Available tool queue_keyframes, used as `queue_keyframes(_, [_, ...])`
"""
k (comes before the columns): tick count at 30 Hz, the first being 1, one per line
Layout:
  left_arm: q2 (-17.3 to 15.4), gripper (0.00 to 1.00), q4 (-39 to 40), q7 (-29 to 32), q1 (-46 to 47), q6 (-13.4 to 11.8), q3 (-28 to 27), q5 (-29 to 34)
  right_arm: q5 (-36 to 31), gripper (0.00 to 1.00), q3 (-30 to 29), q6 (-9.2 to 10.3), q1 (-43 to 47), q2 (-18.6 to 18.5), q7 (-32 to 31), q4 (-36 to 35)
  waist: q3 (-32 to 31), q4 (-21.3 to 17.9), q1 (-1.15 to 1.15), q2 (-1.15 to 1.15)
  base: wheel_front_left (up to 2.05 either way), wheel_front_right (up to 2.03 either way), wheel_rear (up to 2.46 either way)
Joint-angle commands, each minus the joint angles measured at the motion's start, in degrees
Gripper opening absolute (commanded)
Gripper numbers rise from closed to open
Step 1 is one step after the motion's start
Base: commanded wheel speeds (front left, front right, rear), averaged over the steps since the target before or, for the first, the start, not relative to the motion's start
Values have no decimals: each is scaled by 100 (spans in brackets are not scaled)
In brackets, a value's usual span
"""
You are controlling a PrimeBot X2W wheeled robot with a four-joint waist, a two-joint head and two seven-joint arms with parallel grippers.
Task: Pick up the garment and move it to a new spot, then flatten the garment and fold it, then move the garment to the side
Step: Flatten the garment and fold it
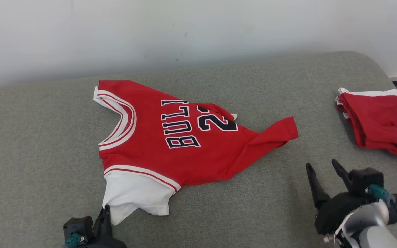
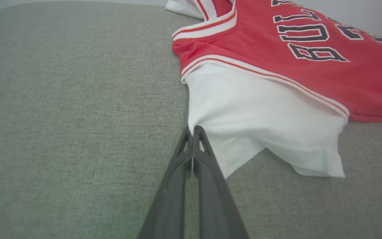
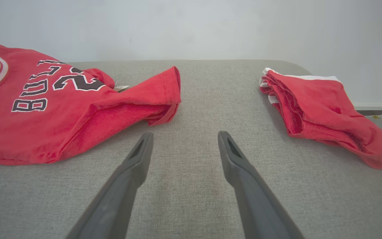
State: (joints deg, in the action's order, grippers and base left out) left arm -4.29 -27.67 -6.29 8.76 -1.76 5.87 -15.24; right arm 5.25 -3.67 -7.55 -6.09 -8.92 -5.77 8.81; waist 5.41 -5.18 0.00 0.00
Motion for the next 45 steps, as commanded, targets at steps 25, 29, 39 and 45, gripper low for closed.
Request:
queue_keyframes(25, [-106, 0, 660, 182, 139, -103, 231, -49, 694, 85, 1658, 16, -2341, -1157, 70, 2319, 610, 258, 0, 0, 0, 0, 0])
queue_keyframes(29, [-112, 0, 662, 159, 153, -120, 236, -47, 712, 36, 1781, 15, -2376, -1148, 176, 2418, 617, 245, 0, 0, 0, 0, 0])
queue_keyframes(39, [-123, 0, 779, -126, 196, -132, 158, -163, 885, 0, 1948, 16, -2499, -1198, 378, 2405, 482, 169, 0, 0, 0, 0, 0])
queue_keyframes(45, [-142, 0, 1366, -493, 315, 32, -113, -553, 1264, 0, 1742, 15, -2510, -1207, 721, 1847, 298, 127, 0, 0, 0, 0, 0])
